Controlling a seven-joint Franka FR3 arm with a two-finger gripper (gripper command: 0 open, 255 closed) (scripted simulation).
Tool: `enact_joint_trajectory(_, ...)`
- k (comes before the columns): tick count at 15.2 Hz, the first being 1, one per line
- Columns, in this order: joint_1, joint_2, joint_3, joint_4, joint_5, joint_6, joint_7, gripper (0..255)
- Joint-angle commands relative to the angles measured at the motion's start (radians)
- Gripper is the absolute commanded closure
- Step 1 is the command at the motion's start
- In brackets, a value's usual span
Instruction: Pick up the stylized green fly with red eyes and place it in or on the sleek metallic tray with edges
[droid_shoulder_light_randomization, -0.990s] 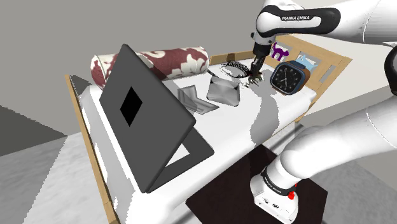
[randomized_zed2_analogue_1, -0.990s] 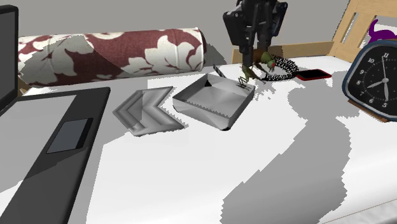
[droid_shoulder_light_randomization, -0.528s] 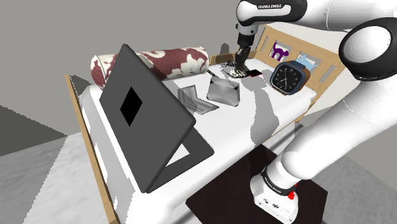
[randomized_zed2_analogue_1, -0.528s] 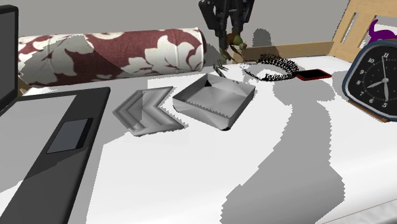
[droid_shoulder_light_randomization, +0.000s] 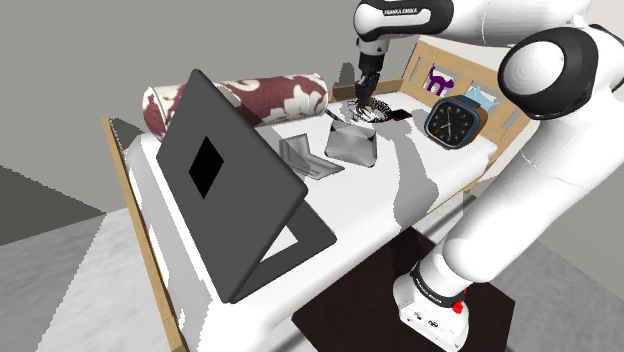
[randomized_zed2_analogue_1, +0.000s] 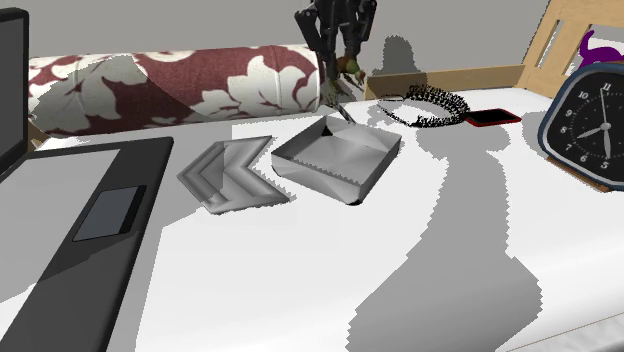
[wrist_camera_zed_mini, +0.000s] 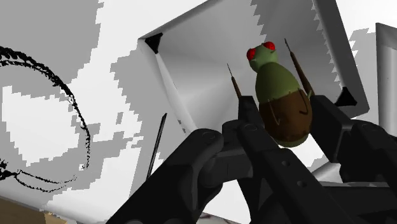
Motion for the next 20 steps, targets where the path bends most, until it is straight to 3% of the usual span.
enact_joint_trajectory(1, -0.001, 0.005, 0.000, -0.024, 0.001, 0.029, 0.003, 255)
enact_joint_trajectory(13, -0.004, 0.035, -0.002, -0.152, 0.004, 0.186, 0.014, 255)
enact_joint_trajectory(20, -0.004, 0.035, -0.002, -0.152, 0.004, 0.186, 0.014, 255)
